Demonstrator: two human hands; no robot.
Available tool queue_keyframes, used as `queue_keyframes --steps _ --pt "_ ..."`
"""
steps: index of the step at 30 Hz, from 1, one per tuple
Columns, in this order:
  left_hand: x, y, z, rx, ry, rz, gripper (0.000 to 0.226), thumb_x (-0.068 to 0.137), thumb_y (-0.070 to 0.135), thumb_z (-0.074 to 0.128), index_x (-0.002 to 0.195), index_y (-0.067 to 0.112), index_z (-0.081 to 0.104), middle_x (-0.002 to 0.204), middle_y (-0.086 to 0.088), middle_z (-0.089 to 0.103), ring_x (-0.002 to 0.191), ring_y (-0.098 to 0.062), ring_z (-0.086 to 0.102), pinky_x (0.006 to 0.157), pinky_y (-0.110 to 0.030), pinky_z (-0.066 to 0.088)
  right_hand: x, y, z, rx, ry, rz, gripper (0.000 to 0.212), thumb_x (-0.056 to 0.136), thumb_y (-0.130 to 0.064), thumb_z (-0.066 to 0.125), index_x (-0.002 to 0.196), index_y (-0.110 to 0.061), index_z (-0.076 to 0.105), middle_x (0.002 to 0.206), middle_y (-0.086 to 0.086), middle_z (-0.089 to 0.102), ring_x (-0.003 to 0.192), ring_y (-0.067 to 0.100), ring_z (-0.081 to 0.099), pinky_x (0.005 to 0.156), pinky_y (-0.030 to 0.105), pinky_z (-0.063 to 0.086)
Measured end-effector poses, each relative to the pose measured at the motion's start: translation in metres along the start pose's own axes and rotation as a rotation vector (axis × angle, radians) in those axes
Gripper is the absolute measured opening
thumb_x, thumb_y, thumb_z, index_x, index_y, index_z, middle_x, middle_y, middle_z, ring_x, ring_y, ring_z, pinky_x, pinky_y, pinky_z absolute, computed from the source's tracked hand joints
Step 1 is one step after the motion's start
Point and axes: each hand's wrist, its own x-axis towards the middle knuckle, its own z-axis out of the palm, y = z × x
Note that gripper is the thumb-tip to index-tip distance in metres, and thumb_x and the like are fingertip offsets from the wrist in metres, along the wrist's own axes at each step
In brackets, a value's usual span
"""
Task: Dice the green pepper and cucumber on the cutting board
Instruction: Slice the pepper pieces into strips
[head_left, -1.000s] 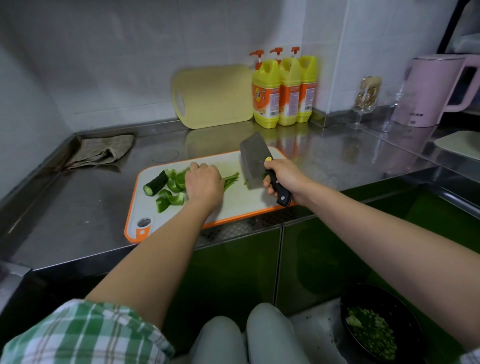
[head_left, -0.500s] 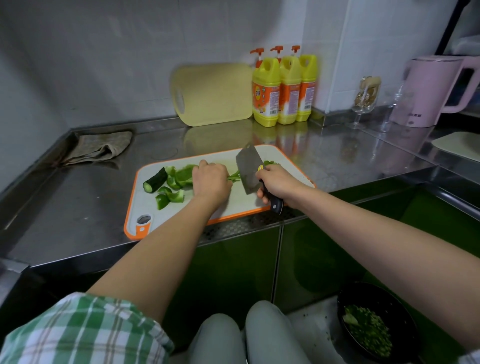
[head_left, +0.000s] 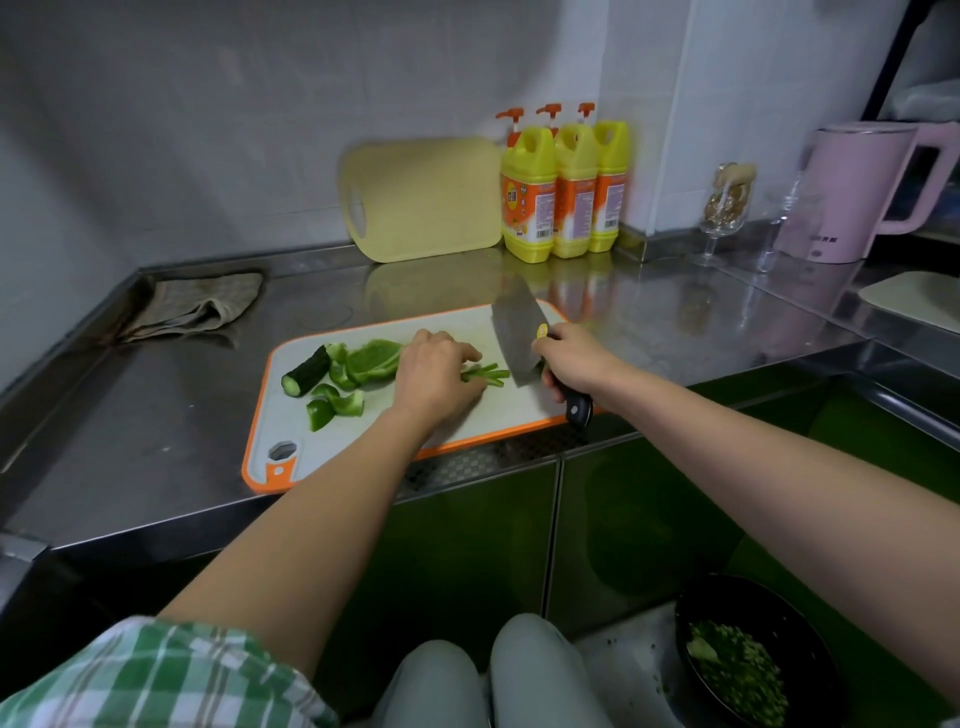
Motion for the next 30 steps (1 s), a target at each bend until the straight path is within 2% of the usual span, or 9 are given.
queue_keyframes --steps 2,5,10,13,16,20,27,30 --pt "-0.004 -0.001 0.000 -0.004 0.016 0.000 0.038 0.081 0.045 0.066 0.114 0.026 0.071 0.107 -0.007 0.065 0.104 -0.029 0.050 0.086 -0.036 0.039 0.000 -0.004 0.005 -0.034 -0.018 -0.018 0.018 0.098 -0.012 0.037 0.082 -0.009 0.046 0.057 0.010 0.052 0.041 0.023 0.046 0.044 0.025 0.036" --pt "-0.012 -0.004 -0.001 0.008 0.052 0.012 0.030 0.084 0.044 0.064 0.105 0.025 0.075 0.100 -0.007 0.066 0.098 -0.028 0.052 0.081 -0.036 0.039 0.001 -0.009 0.006 -0.071 -0.025 -0.013 0.021 0.096 -0.012 0.037 0.078 -0.008 0.047 0.058 0.011 0.054 0.043 0.025 0.047 0.047 0.027 0.037" --pt "-0.017 -0.008 -0.001 -0.038 0.078 0.018 0.031 0.088 0.040 0.063 0.112 0.022 0.073 0.108 -0.006 0.067 0.101 -0.028 0.054 0.084 -0.037 0.042 -0.002 -0.016 0.003 -0.058 -0.020 -0.020 0.025 0.096 -0.010 0.037 0.074 -0.007 0.047 0.059 0.012 0.053 0.042 0.024 0.046 0.045 0.025 0.036" --pt "-0.019 -0.004 -0.002 -0.041 0.082 0.012 0.023 0.087 0.036 0.066 0.103 0.023 0.076 0.102 -0.006 0.068 0.097 -0.028 0.055 0.080 -0.037 0.044 -0.005 -0.017 0.002 -0.088 -0.030 -0.018 0.022 0.097 -0.011 0.037 0.078 -0.007 0.047 0.059 0.011 0.054 0.043 0.023 0.047 0.044 0.024 0.037" --pt "-0.020 0.001 -0.004 -0.046 0.107 -0.020 0.021 0.084 0.039 0.068 0.095 0.023 0.076 0.095 -0.006 0.067 0.095 -0.028 0.055 0.077 -0.036 0.043 -0.006 -0.016 0.000 -0.128 -0.053 0.005 0.018 0.098 -0.013 0.036 0.084 -0.007 0.046 0.058 0.009 0.054 0.041 0.021 0.047 0.037 0.017 0.033" --pt "-0.021 0.002 -0.003 -0.053 0.122 -0.038 0.029 0.084 0.042 0.067 0.104 0.022 0.074 0.098 -0.006 0.066 0.100 -0.028 0.055 0.078 -0.034 0.041 -0.005 -0.018 0.000 -0.167 -0.052 0.000 0.021 0.098 -0.015 0.037 0.079 -0.011 0.045 0.057 0.007 0.055 0.041 0.020 0.049 0.040 0.019 0.034" --pt "-0.020 -0.002 0.002 -0.136 0.061 -0.019 0.023 0.088 0.026 0.064 0.109 0.024 0.074 0.104 -0.005 0.065 0.104 -0.028 0.054 0.081 -0.033 0.039 -0.003 -0.020 0.002 -0.190 -0.030 -0.003 0.026 0.099 -0.019 0.039 0.076 -0.010 0.047 0.061 0.007 0.058 0.046 0.020 0.051 0.050 0.025 0.041" --pt "-0.020 -0.001 0.003 -0.151 0.074 -0.035 0.027 0.087 0.028 0.063 0.111 0.023 0.072 0.104 -0.005 0.065 0.105 -0.027 0.053 0.080 -0.033 0.040 -0.001 -0.019 0.002 -0.177 -0.005 -0.017 0.025 0.098 -0.020 0.039 0.076 -0.011 0.047 0.061 0.006 0.059 0.046 0.020 0.051 0.051 0.026 0.041"
